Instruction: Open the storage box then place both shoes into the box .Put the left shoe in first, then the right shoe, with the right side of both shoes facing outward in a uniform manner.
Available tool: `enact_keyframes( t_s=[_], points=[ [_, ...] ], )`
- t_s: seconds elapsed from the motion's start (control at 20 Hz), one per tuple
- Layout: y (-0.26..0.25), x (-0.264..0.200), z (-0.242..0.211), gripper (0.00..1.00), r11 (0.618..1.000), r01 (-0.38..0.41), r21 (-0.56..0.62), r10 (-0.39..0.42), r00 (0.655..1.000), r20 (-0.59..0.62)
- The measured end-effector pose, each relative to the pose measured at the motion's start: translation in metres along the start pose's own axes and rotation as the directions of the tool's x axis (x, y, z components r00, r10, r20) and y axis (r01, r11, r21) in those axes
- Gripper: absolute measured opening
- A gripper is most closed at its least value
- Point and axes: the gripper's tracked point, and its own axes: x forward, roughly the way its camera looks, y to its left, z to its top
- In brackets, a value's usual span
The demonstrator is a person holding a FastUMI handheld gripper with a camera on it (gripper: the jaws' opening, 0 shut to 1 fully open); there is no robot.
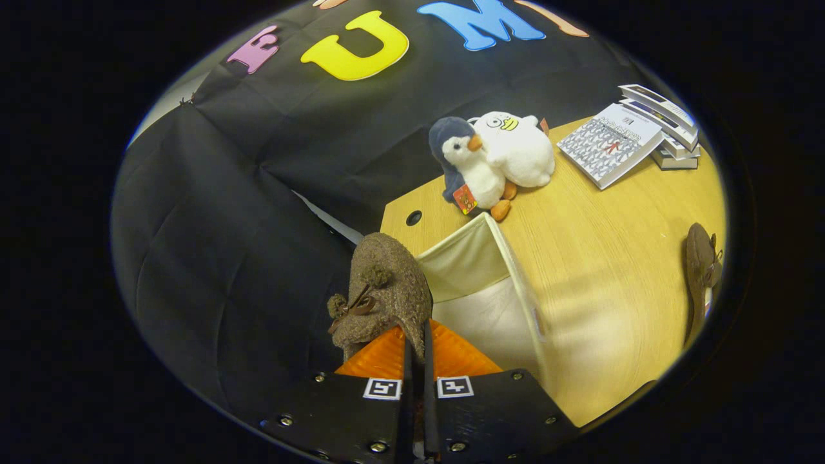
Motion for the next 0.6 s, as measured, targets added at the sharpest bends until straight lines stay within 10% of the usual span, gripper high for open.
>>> enact_keyframes(
  t_s=[0.6],
  points=[
    [0.003, 0.029, -0.04, 0.09, 1.0, -0.012, 0.022, 0.013, 0.998, -0.053]
  ],
)
